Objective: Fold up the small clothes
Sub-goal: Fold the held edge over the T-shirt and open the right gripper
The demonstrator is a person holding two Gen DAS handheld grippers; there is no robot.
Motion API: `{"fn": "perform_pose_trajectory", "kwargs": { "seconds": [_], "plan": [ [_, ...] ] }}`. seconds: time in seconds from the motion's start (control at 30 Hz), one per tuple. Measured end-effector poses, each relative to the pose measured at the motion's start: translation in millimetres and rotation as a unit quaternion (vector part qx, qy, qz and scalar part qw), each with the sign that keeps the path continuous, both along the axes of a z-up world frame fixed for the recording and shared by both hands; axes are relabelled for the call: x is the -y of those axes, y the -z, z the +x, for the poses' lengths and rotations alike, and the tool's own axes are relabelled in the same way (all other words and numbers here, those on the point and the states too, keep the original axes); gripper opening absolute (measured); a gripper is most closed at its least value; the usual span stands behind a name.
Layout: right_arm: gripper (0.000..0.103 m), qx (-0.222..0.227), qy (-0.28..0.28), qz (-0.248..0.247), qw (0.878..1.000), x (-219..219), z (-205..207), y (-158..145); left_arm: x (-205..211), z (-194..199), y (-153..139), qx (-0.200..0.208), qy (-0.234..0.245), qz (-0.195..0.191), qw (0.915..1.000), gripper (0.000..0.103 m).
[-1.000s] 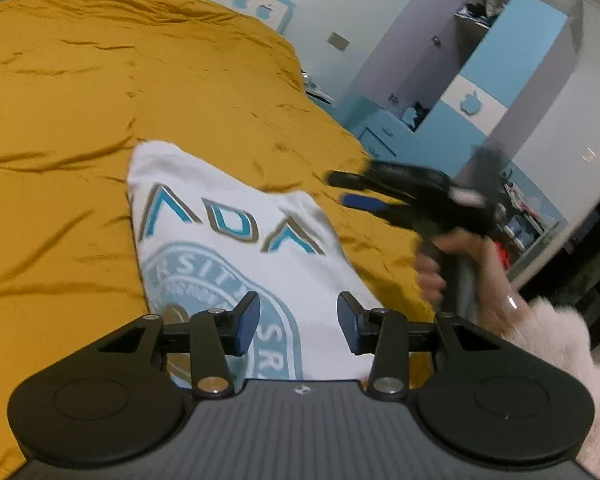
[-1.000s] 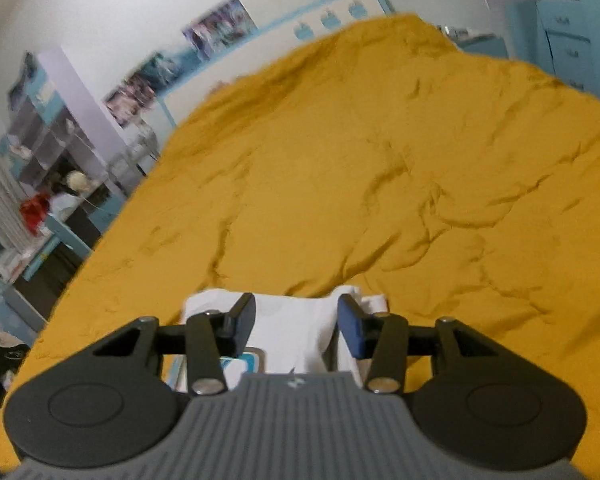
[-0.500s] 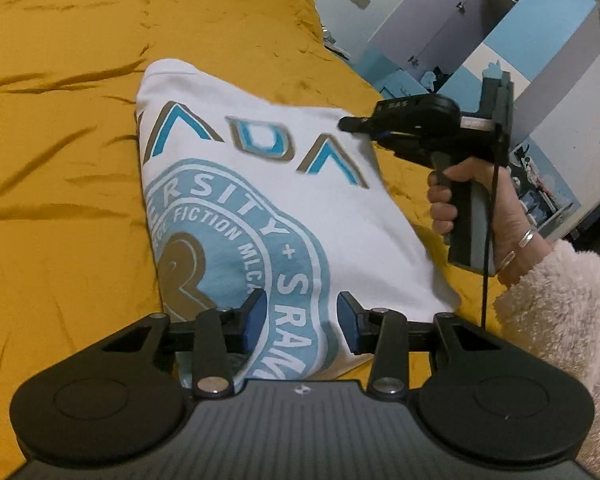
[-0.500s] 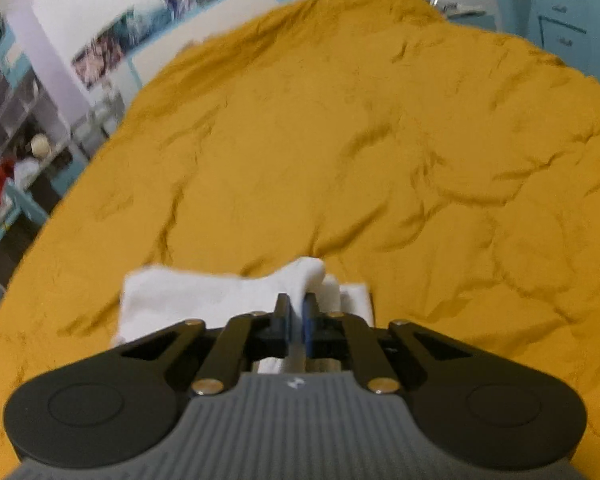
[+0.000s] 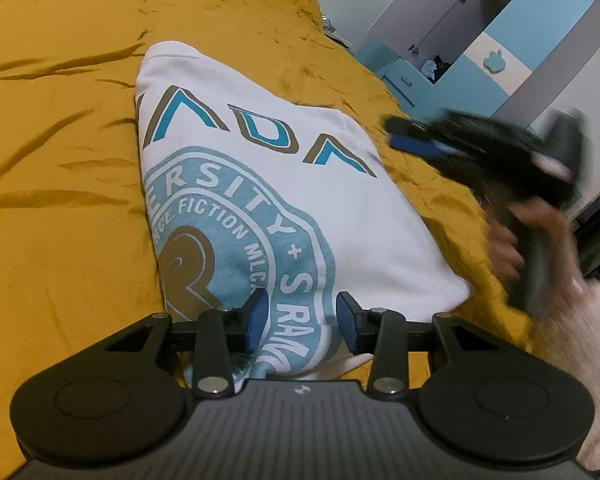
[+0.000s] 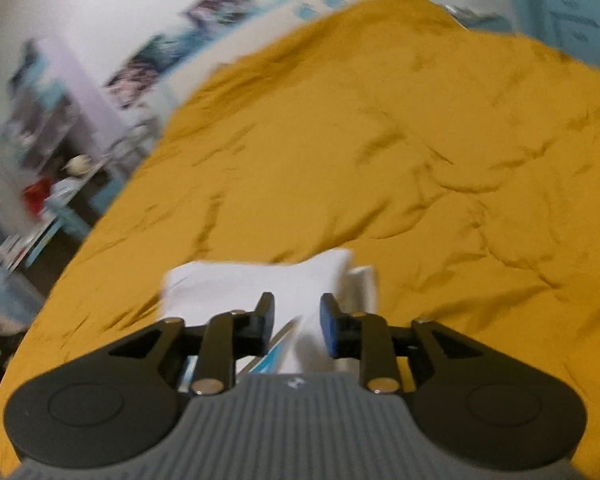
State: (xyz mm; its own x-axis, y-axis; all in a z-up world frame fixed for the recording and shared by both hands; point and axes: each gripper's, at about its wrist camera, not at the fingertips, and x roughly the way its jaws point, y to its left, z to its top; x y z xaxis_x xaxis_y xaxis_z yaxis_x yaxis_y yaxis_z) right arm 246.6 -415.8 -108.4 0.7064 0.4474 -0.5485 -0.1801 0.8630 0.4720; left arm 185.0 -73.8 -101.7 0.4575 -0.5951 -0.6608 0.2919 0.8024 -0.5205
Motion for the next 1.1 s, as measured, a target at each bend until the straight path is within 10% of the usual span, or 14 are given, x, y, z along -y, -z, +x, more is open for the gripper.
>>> {"fn": "perform_pose_trajectory", "kwargs": {
  "seconds": [0.27, 0.43, 0.73, 1.1],
  "plan": [
    [0.024, -0.021, -0.018, -0.012, 1.0, -3, -87, 11, 2, -5, 0, 0.0, -0.006, 0.006, 1.0, 0.048],
    [0.018, -0.078, 0.031, -0.016, 0.996, 11, -93, 32, 2, -10, 1, -0.004, -0.004, 0.016, 0.9998, 0.048],
    [0.029, -0.025, -0.017, -0.004, 1.0, -18, -124, -8, -18, -44, -30, 0.003, -0.051, 0.029, 0.9983, 0.058],
    [0.021, -0.076, 0.018, 0.005, 0.997, -17, -134, 37, -26, -51, -12, -0.008, -0.073, 0.008, 0.9973, 0.058]
  ]
}}
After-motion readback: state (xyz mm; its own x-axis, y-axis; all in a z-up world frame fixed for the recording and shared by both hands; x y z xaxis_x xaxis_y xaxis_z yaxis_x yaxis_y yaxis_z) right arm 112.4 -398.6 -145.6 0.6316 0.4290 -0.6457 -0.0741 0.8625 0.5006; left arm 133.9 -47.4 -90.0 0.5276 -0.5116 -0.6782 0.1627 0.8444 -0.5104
